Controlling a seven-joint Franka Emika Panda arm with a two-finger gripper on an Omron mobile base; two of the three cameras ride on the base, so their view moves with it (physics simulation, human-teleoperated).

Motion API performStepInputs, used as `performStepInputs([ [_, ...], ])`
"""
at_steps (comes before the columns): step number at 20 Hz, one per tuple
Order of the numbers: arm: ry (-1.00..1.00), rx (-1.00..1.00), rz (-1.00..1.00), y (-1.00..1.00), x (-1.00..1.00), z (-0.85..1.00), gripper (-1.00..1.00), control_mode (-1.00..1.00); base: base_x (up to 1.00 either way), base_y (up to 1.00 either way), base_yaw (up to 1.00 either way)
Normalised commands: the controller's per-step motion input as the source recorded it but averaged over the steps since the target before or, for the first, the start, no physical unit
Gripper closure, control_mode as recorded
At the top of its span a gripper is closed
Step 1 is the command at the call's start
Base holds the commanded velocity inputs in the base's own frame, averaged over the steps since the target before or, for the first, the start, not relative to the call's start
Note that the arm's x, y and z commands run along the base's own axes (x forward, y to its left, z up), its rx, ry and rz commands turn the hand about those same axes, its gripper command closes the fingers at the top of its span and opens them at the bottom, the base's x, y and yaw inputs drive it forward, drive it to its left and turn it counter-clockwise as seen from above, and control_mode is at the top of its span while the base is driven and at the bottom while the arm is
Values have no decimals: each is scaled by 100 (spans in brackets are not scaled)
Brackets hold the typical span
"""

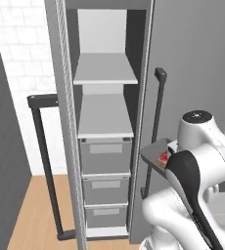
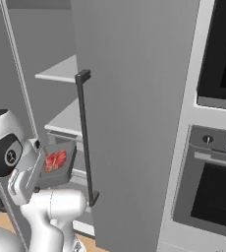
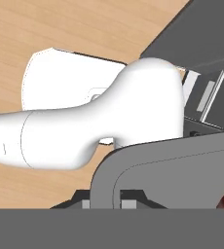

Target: Take the meat container that has the steak and place it on the second highest rack of the freezer. Then take the vegetable container that has the potato and cucumber and place it on the highest rack of the freezer.

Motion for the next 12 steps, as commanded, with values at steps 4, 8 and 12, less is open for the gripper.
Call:
performStepInputs([
  [4,0,0,0,0,0,0,100,100,9,21,1],
  [8,0,0,0,0,0,0,100,100,18,45,0],
  [12,0,0,0,0,0,0,100,100,27,42,0],
])
